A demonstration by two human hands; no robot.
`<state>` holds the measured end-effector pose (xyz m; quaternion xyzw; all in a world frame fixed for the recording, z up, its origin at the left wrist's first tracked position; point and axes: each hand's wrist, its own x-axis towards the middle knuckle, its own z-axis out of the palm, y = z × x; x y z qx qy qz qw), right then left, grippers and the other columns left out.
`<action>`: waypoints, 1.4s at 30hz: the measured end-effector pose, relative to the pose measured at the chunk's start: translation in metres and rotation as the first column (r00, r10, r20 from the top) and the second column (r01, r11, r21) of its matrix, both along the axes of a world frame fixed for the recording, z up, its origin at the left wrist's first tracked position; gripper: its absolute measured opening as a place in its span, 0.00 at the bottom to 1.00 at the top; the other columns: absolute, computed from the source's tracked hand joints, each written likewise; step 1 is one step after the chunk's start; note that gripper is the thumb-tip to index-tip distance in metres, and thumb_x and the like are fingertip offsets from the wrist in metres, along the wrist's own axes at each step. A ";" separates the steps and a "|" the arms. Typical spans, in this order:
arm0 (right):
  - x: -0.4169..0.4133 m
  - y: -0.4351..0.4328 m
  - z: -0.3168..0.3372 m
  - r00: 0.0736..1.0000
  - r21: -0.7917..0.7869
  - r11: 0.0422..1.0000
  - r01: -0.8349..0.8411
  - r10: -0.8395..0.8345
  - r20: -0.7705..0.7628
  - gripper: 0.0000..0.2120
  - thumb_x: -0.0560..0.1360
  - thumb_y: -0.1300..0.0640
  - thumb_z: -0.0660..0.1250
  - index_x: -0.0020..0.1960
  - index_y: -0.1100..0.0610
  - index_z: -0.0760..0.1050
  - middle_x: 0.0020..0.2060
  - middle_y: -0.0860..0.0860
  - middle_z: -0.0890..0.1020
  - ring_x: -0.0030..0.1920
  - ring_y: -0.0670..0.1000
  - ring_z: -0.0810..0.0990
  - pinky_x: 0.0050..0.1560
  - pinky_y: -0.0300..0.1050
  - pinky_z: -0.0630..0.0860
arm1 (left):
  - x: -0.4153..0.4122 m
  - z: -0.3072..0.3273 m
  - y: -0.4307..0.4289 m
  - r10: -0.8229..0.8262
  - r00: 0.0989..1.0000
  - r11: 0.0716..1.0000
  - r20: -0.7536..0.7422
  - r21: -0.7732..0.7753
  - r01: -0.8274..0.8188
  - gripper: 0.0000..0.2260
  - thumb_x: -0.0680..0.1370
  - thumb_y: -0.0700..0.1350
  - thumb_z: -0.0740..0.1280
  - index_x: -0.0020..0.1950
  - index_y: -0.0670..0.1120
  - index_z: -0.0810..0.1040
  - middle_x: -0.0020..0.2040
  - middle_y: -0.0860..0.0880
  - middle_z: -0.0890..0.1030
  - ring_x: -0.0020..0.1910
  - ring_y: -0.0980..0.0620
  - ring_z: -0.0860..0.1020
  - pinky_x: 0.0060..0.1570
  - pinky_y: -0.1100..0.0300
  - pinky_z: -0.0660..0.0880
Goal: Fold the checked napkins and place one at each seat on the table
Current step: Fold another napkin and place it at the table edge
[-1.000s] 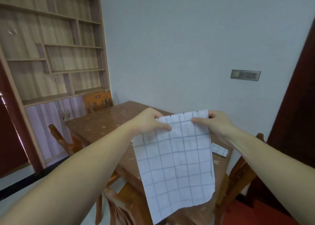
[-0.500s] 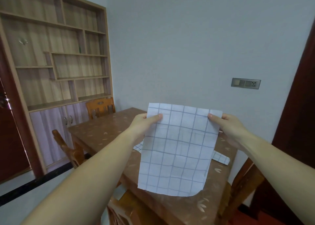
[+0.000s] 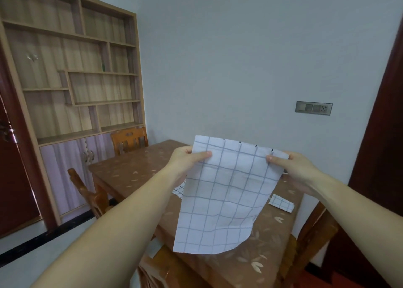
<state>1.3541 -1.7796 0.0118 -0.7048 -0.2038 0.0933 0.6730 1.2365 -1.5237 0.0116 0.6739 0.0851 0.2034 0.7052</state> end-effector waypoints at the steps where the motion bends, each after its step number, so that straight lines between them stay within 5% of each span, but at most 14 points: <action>1: 0.000 -0.001 0.000 1.000 0.008 1.000 -0.002 0.002 0.000 0.03 0.76 0.60 0.69 0.48 0.58 0.82 0.45 0.53 0.86 0.45 0.52 0.83 0.46 0.46 0.78 | -0.001 0.000 0.000 0.001 1.000 1.000 0.000 -0.002 -0.001 0.08 0.73 0.40 0.74 0.51 0.39 0.84 0.48 0.45 0.86 0.43 0.49 0.85 0.45 0.56 0.82; 7: -0.005 -0.004 0.000 0.999 0.004 0.999 0.038 -0.038 0.028 0.03 0.73 0.62 0.72 0.46 0.62 0.82 0.37 0.52 0.86 0.35 0.48 0.83 0.31 0.37 0.78 | -0.002 0.000 -0.002 -0.023 0.999 1.000 0.027 0.019 0.022 0.05 0.74 0.39 0.73 0.49 0.42 0.84 0.48 0.45 0.86 0.43 0.49 0.85 0.43 0.57 0.82; 18: -0.006 -0.012 -0.001 0.999 -0.075 0.997 -0.023 0.021 -0.028 0.09 0.74 0.64 0.71 0.53 0.63 0.81 0.49 0.57 0.85 0.48 0.55 0.84 0.47 0.45 0.80 | -0.001 0.000 -0.001 -0.091 0.996 0.996 -0.015 -0.026 0.090 0.10 0.75 0.43 0.73 0.52 0.38 0.83 0.48 0.43 0.86 0.47 0.45 0.85 0.49 0.53 0.81; 25: -0.009 -0.012 0.008 0.997 0.068 0.998 -0.008 0.013 -0.074 0.04 0.76 0.60 0.69 0.48 0.60 0.81 0.43 0.54 0.86 0.41 0.50 0.85 0.41 0.43 0.76 | 0.002 0.003 0.001 -0.145 0.989 0.989 0.004 0.004 0.145 0.07 0.75 0.36 0.71 0.52 0.42 0.83 0.51 0.43 0.86 0.48 0.46 0.85 0.52 0.51 0.81; 32: -0.015 -0.007 0.012 0.999 0.044 0.999 0.005 -0.003 -0.048 0.06 0.76 0.58 0.69 0.50 0.60 0.81 0.45 0.54 0.85 0.44 0.52 0.83 0.43 0.45 0.77 | 0.006 0.003 -0.002 -0.084 0.996 0.996 0.026 -0.037 0.085 0.08 0.76 0.44 0.72 0.53 0.42 0.84 0.52 0.44 0.85 0.54 0.43 0.83 0.60 0.46 0.77; 42: -0.020 -0.003 0.013 0.999 0.047 0.999 0.024 -0.022 -0.047 0.06 0.76 0.58 0.69 0.49 0.60 0.81 0.45 0.55 0.85 0.43 0.52 0.83 0.46 0.46 0.78 | 0.002 0.005 -0.002 -0.052 0.998 0.999 0.028 -0.008 0.053 0.10 0.77 0.47 0.70 0.52 0.41 0.83 0.50 0.44 0.86 0.51 0.47 0.84 0.54 0.53 0.79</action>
